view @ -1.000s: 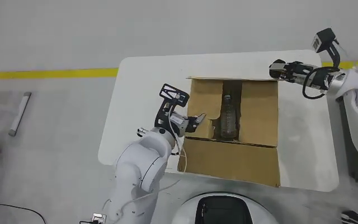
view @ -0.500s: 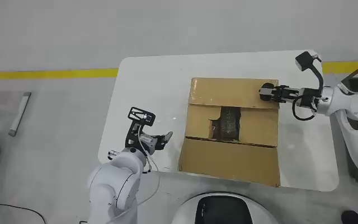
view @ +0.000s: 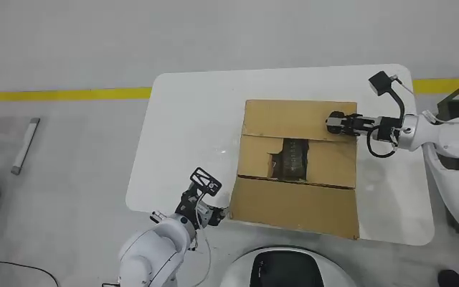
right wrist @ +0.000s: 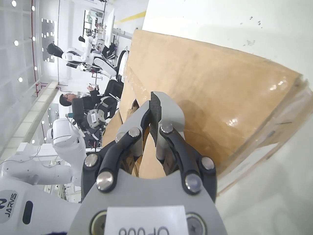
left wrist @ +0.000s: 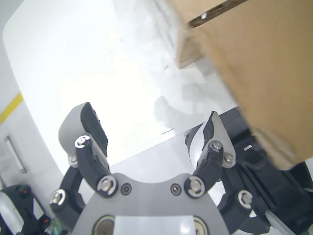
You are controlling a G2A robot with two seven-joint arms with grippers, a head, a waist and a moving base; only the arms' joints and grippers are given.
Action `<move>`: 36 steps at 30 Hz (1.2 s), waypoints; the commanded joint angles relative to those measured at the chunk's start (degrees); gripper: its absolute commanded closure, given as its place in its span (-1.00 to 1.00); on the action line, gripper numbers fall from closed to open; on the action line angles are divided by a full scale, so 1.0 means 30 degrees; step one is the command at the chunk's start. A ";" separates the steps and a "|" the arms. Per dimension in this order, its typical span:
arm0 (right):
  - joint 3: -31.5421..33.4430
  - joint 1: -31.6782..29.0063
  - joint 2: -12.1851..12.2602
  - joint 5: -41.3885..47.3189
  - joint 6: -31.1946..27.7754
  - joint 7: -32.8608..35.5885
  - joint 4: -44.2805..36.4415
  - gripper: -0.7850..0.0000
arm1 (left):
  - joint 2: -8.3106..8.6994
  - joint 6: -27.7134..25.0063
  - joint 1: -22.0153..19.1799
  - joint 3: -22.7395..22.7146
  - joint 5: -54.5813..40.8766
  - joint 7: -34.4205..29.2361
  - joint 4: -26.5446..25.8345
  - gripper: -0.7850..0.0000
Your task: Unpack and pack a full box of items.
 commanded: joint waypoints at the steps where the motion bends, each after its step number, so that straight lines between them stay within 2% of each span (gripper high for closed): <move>1: -0.0068 -0.0033 0.0014 0.0112 -0.0064 -0.0045 -0.0100 1.00 | 0.0035 0.0094 -0.0157 0.0353 -0.0175 -0.0070 0.0059 -1.00; 9: -0.0025 -0.0317 0.0124 0.0475 -0.0373 -0.0363 -0.0310 1.00 | 0.0191 0.0563 -0.1451 0.1111 -0.0324 0.0476 -0.0063 -1.00; 14: 0.0748 -0.0620 0.0246 -0.0122 -0.0382 -0.2077 -0.1334 1.00 | 0.0183 0.1868 -0.2693 0.1506 -0.0848 0.1553 -0.0182 -1.00; 17: 0.1209 -0.1013 0.0360 -0.1069 -0.0054 -0.2745 -0.2460 1.00 | 0.0113 0.3412 -0.3991 0.2012 0.0008 0.2522 0.0700 -1.00; 22: 0.1894 -0.2013 0.0585 -0.3983 0.0769 -0.3817 -0.4479 1.00 | -0.0134 0.5745 -0.6356 0.3747 0.1047 0.4130 0.2909 -1.00; 24: 0.1910 -0.2096 0.0599 -0.4110 0.0866 -0.3760 -0.4614 1.00 | -0.0223 0.6279 -0.7193 0.4411 0.1538 0.4383 0.3799 -1.00; 25: 0.1910 -0.2096 0.0599 -0.4110 0.0866 -0.3760 -0.4614 0.90 | -0.0266 0.6517 -0.7502 0.4689 0.1656 0.4507 0.4209 -1.00; 26: 0.1910 -0.2096 0.0599 -0.4110 0.0866 -0.3760 -0.4614 0.89 | -0.0302 0.6741 -0.7754 0.4894 0.1754 0.4607 0.4594 -1.00; 28: 0.1910 -0.2096 0.0599 -0.4110 0.0866 -0.3760 -0.4614 1.00 | -0.0335 0.6933 -0.8097 0.5199 0.2132 0.4753 0.5209 -1.00; 31: 0.1929 -0.2206 0.0599 -0.4255 0.0838 -0.4018 -0.4657 1.00 | -0.0366 0.7410 -0.8280 0.5314 0.2394 0.4842 0.5974 -1.00; 36: 0.2237 -0.3538 0.0528 -0.4690 -0.0484 -0.7068 -0.5963 1.00 | -0.0385 0.7861 -0.8125 0.5430 0.2431 0.4853 0.6450 -1.00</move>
